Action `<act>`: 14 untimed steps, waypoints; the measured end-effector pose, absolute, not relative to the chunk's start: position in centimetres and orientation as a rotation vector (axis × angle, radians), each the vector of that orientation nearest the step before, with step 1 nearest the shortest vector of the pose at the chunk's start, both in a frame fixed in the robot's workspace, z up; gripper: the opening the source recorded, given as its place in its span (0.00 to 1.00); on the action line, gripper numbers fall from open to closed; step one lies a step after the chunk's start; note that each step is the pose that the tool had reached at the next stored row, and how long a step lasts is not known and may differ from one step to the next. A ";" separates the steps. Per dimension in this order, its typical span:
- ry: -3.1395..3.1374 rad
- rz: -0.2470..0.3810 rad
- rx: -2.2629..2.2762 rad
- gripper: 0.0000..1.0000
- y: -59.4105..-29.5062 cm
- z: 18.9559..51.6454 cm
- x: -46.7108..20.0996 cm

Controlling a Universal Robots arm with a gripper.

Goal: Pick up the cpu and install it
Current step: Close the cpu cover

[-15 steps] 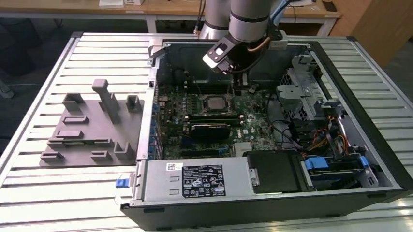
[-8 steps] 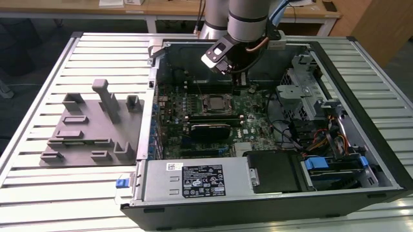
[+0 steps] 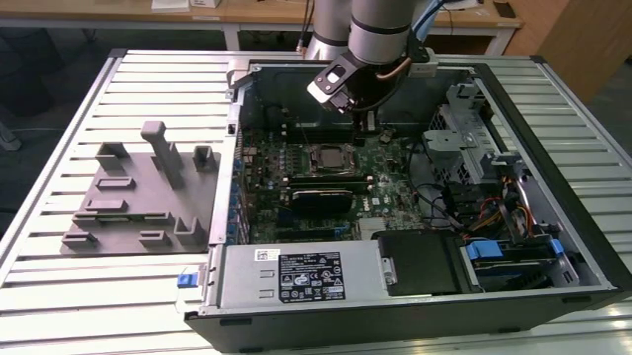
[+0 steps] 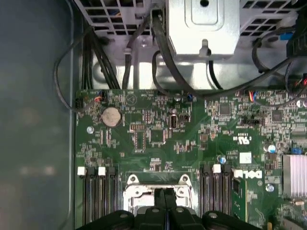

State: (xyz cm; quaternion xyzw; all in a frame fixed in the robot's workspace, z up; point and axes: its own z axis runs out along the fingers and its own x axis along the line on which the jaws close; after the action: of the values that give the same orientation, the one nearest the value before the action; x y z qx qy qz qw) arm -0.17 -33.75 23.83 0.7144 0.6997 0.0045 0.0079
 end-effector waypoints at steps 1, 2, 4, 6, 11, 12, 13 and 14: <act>2.188 0.013 2.234 0.11 -33.7 23.8 -0.2; 2.188 0.012 2.234 0.11 -33.7 23.8 -0.2; 2.189 0.012 2.234 0.11 -33.7 23.8 -0.3; 2.189 0.012 2.234 0.11 -33.7 23.8 -0.7; 2.189 0.013 2.235 0.11 -33.7 23.7 -1.8; 2.189 0.013 2.235 0.11 -33.7 23.7 -2.0; 2.189 0.012 2.235 0.11 -33.7 23.7 -2.2; 2.189 0.013 2.235 0.11 -33.7 23.6 -2.4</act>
State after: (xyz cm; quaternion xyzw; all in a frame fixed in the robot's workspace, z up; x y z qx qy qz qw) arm -2.42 -33.75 23.62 0.7144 0.6997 0.0040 0.0069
